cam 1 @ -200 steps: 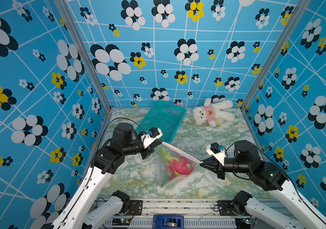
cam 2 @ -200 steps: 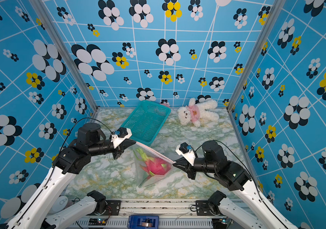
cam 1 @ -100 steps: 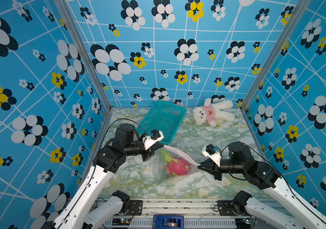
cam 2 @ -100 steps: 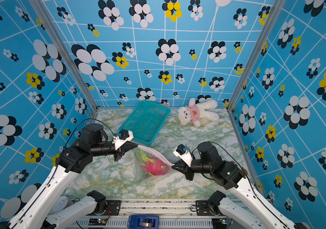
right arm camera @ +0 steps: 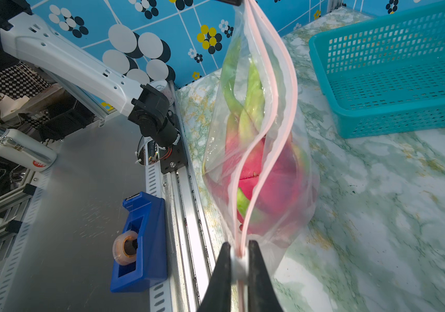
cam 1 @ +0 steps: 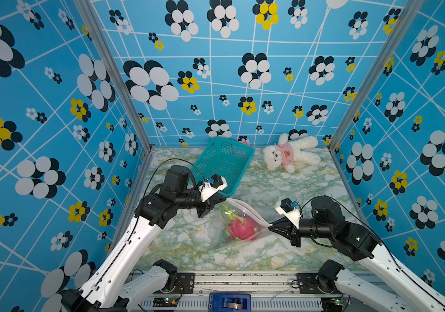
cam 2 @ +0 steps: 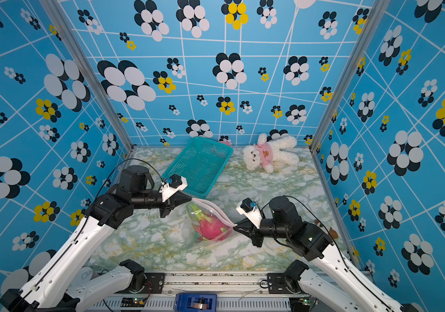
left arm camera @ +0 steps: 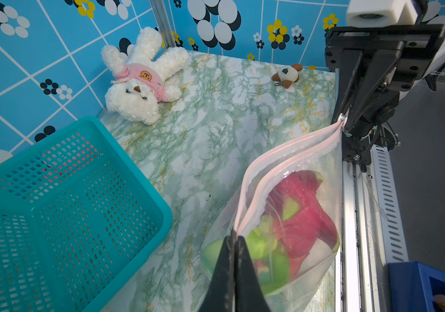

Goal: Open the zip-top bag and take out the dragon fruit
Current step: Unzip the zipper on the zipper food storage bag, then open the zipper of the food storage bag at the center of the board.

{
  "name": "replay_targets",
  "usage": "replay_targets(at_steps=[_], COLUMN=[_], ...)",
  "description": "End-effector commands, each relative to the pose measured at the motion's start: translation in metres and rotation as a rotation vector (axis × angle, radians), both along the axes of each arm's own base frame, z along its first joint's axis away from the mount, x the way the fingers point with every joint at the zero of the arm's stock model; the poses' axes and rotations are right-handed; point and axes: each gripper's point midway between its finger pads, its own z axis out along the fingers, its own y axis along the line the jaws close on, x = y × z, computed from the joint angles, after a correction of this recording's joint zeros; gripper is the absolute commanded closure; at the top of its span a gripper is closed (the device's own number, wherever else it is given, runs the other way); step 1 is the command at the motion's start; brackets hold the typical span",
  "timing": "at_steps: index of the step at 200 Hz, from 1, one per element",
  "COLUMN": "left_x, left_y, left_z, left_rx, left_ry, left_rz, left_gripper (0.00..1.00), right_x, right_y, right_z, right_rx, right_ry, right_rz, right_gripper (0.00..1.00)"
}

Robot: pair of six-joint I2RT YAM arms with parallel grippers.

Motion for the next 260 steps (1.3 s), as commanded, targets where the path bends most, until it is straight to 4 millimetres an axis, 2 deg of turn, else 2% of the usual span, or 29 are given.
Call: replay_targets(at_steps=[1, 68, 90, 109, 114, 123, 130, 174, 189, 194, 219, 260], left_x=[-0.007, -0.003, -0.002, -0.001, -0.001, -0.001, -0.001, -0.003, -0.005, -0.005, -0.006, -0.006], left_y=[-0.003, -0.003, -0.003, -0.003, -0.003, -0.003, -0.003, -0.001, -0.001, -0.001, 0.0, 0.001], left_z=[0.006, 0.0, -0.002, -0.002, -0.003, -0.004, -0.004, -0.004, -0.004, -0.004, -0.003, 0.0], left_rx=[0.001, 0.025, 0.03, 0.028, 0.028, 0.028, 0.027, 0.02, 0.02, 0.02, 0.02, 0.017], left_ry=[0.002, 0.026, 0.029, 0.029, 0.031, 0.031, 0.031, 0.025, 0.025, 0.025, 0.021, 0.007], left_rz=[-0.037, -0.03, -0.028, -0.024, -0.024, -0.022, -0.021, -0.013, -0.013, -0.012, -0.01, -0.004], left_gripper=[1.0, 1.0, 1.0, 1.0, 1.0, 1.0, 1.0, 1.0, 1.0, 1.0, 1.0, 1.0], right_x=[0.002, 0.003, 0.002, 0.002, 0.002, 0.002, 0.002, 0.001, 0.004, 0.006, 0.014, 0.034], right_y=[0.003, 0.005, 0.004, 0.0, -0.001, -0.003, -0.005, -0.006, -0.003, -0.002, 0.002, 0.001], right_z=[0.003, -0.002, -0.005, -0.005, -0.005, -0.003, 0.0, 0.02, 0.031, 0.034, 0.05, 0.046], right_rx=[0.028, 0.034, 0.028, 0.014, 0.008, -0.001, -0.006, -0.019, -0.005, 0.0, 0.004, -0.153], right_ry=[-0.018, -0.02, -0.016, -0.023, -0.025, -0.036, -0.044, -0.044, -0.03, -0.023, 0.0, 0.086], right_rz=[-0.006, -0.003, -0.004, -0.014, -0.016, -0.023, -0.027, -0.021, -0.034, -0.04, -0.068, -0.138], right_gripper=[1.0, 0.94, 0.79, 0.7, 0.66, 0.51, 0.46, 0.43, 0.42, 0.38, 0.38, 0.4])
